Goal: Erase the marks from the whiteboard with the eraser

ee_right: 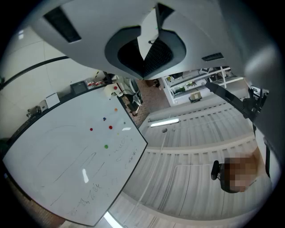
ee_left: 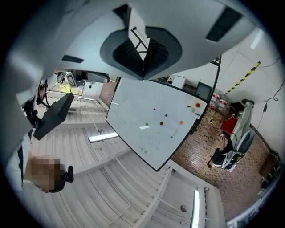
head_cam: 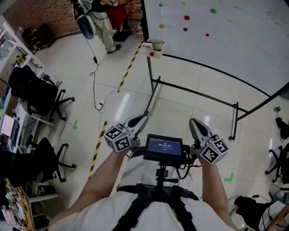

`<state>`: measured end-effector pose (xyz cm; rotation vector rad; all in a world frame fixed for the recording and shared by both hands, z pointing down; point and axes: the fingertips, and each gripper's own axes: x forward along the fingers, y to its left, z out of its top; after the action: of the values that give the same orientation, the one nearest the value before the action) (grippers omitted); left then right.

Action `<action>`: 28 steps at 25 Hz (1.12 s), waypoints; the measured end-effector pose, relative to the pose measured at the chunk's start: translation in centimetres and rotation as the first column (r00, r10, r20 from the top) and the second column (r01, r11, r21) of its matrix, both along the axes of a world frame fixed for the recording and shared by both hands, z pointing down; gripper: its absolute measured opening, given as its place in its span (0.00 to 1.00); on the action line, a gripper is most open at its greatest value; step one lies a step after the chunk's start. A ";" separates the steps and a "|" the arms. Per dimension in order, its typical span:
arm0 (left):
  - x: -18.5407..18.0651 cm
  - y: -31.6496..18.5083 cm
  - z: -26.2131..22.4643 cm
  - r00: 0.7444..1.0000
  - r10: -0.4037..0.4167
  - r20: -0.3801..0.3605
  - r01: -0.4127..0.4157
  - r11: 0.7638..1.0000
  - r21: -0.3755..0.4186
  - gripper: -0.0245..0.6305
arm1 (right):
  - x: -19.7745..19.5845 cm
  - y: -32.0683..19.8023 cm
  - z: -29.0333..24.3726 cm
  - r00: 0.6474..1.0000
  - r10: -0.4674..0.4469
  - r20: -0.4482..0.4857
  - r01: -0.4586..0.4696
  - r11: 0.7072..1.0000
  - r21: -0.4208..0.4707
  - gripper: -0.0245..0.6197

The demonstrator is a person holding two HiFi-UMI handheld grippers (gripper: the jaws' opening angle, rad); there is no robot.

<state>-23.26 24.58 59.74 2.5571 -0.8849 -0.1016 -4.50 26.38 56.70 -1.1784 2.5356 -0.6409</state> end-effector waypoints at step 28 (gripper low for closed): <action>5.4 -2.9 2.7 0.994 0.086 0.064 -0.077 0.988 -0.132 0.05 | 0.0 -3.2 3.3 0.998 -0.058 -0.027 0.055 0.995 -0.085 0.05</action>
<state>-17.82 21.68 62.40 2.4845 -0.7846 0.0675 -4.54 23.22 60.04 -1.1553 2.5982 -0.7561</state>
